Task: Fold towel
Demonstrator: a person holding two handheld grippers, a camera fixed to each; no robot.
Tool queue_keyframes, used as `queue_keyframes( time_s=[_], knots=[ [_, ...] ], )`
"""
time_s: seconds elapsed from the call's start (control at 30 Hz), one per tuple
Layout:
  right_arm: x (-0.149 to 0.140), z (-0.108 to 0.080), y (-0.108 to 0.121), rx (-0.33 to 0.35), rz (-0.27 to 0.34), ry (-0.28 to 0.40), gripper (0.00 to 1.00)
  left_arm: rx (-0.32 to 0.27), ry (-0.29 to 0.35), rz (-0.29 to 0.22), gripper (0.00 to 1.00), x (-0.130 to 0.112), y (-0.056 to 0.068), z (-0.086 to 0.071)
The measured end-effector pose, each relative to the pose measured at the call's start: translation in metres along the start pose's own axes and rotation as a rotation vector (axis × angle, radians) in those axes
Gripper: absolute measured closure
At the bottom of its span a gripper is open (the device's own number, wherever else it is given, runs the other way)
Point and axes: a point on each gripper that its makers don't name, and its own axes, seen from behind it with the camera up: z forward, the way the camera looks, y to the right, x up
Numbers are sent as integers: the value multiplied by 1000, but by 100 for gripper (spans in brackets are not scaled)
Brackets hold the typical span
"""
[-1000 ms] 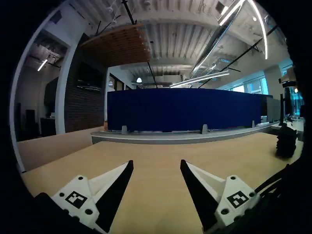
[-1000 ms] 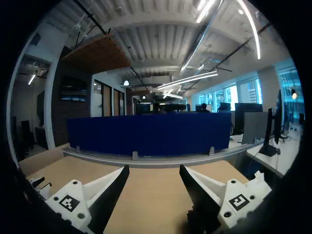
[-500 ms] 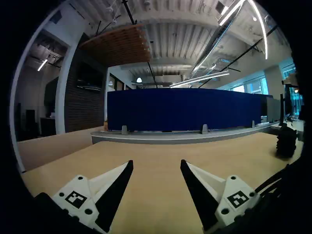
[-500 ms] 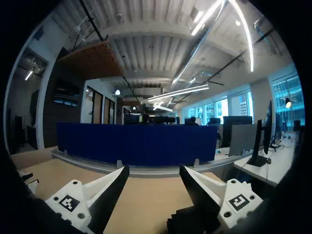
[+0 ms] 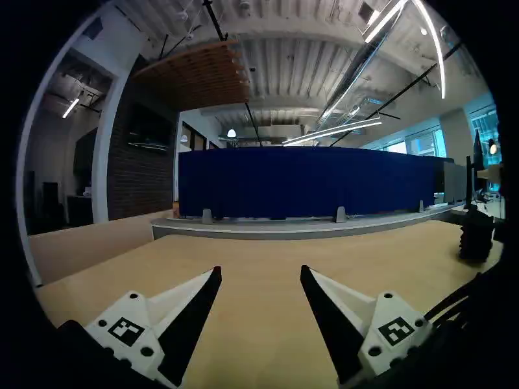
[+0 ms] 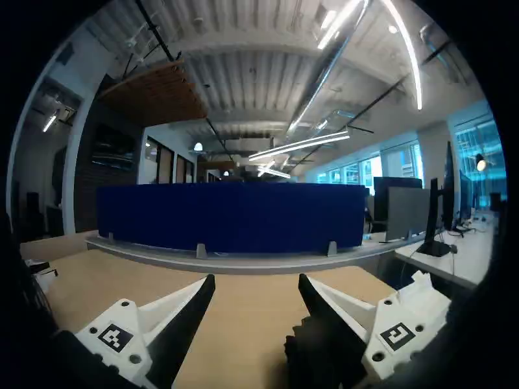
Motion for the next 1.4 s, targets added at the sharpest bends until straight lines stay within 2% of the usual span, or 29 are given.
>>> queue_keyframes(
  time_s=[0.17, 0.37, 0.57, 0.77, 1.07, 1.4],
  knots=[
    [-33, -1, 0, 11, 27, -12, 0, 0, 0, 0, 10, 0, 0, 0],
    [-66, -2, 8, -8, 50, -23, 0, 0, 0, 0, 10, 1, 0, 0],
    [-89, -2, 11, -20, 65, -43, 0, 0, 0, 0, 10, 0, -1, 0],
    [-98, -1, 17, -32, 67, -40, 0, 0, 0, 0, 10, 0, -1, 0],
    [-98, -3, 15, -20, 78, -20, 0, 0, 0, 0, 10, 0, -1, 0],
    [-102, -5, 4, -5, 18, -9, 0, 0, 0, 0, 10, 0, -1, 0]
  ],
)
